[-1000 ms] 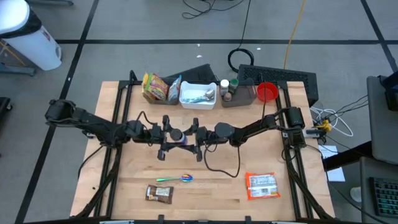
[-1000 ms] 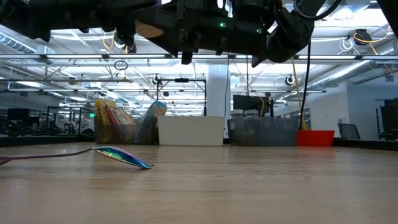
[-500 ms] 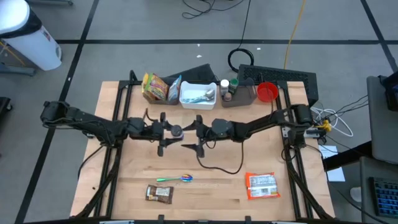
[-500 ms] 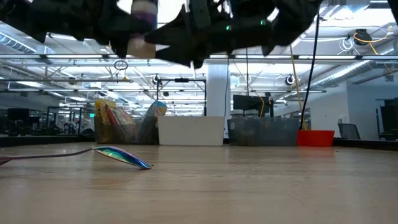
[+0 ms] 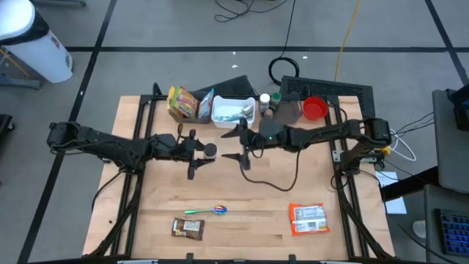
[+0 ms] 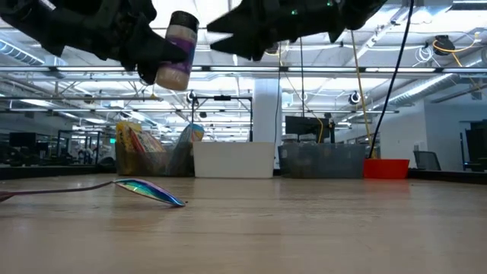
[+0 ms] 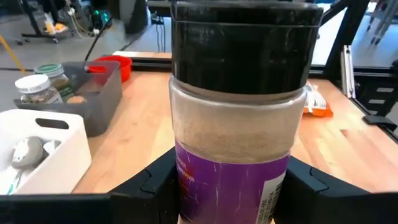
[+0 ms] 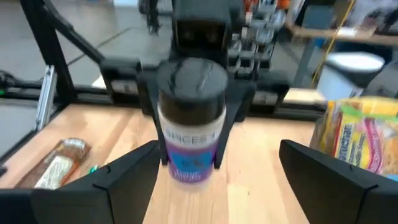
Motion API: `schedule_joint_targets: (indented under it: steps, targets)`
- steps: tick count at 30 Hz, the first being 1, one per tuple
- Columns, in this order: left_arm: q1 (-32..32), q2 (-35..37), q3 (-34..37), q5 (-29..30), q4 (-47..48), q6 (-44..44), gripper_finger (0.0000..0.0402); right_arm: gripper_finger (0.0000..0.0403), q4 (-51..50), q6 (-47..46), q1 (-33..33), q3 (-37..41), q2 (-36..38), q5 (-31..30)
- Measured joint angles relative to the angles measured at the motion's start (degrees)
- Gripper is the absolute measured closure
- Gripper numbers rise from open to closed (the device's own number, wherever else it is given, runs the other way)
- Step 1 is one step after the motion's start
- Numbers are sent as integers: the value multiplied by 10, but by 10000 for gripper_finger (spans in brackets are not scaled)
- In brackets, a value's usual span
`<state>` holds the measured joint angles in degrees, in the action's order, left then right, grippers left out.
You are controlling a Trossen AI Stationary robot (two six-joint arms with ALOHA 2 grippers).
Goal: Pick & Place Food Item
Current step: Put the violet seasoning into the right black bin
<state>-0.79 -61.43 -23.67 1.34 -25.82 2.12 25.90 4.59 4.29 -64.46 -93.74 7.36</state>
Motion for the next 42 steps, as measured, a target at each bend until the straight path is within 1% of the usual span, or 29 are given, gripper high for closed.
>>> schedule_joint_targets:
  steps: [3,7,12,16,22,25,30,36,39,42]
  targets:
    - [9,-6,-29,-2,42,-8,213,82,-43,-6,14,-30,-11,31]
    - [16,-15,-75,-3,122,-29,213,83,-56,-2,21,-56,-28,61]
    - [19,-36,-107,2,165,-40,213,83,-48,3,24,-64,-24,66]
    - [28,-67,-132,-1,179,-42,213,83,-57,0,24,-63,-27,64]
    - [37,-120,-168,-25,175,-52,213,83,-75,-5,24,-63,-26,64]
    - [37,-134,-175,-29,180,-61,213,83,-85,-5,24,-63,-26,64]
    - [37,-136,-177,-28,183,-61,213,83,-118,-5,25,-63,-26,63]
    - [37,-136,-177,-28,185,-61,213,84,-125,0,25,-63,-26,61]
    - [37,-136,-177,-28,185,-61,213,94,-125,1,25,-63,-26,61]
    - [38,-136,-177,-28,186,-61,213,116,-125,2,26,-63,-26,62]
